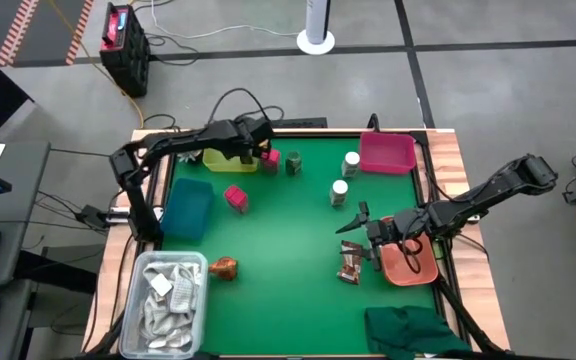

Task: Sort spices by type
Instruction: Put the green seasoning bottle into the yellow bin

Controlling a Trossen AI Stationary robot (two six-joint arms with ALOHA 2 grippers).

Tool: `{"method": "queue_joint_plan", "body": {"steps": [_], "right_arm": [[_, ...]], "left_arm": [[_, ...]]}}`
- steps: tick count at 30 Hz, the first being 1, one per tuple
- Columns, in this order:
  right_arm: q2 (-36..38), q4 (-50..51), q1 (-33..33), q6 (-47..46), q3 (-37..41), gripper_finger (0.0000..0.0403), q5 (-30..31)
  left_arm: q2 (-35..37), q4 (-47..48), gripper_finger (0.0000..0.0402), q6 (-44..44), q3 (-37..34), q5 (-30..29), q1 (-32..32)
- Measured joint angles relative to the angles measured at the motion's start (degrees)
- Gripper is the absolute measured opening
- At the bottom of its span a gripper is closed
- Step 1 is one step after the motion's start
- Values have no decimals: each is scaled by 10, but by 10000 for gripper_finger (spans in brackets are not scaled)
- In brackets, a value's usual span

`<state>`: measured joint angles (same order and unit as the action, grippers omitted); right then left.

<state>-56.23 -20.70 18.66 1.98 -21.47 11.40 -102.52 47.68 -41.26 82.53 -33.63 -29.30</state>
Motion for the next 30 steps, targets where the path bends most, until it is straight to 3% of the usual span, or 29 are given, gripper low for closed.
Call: {"method": "queue_joint_plan", "body": {"steps": [6,14,19,30], "right_arm": [[0,10,-16,0,0,286,0],[0,23,-45,11,0,286,0],[16,40,-64,11,0,286,0],[72,59,-76,17,-1,286,0]], "left_arm": [[51,-9,296,58,3,6,24],[34,-207,296,189,4,101,82],[22,-260,296,180,4,141,83],[-26,-298,320,187,7,132,91]]}}
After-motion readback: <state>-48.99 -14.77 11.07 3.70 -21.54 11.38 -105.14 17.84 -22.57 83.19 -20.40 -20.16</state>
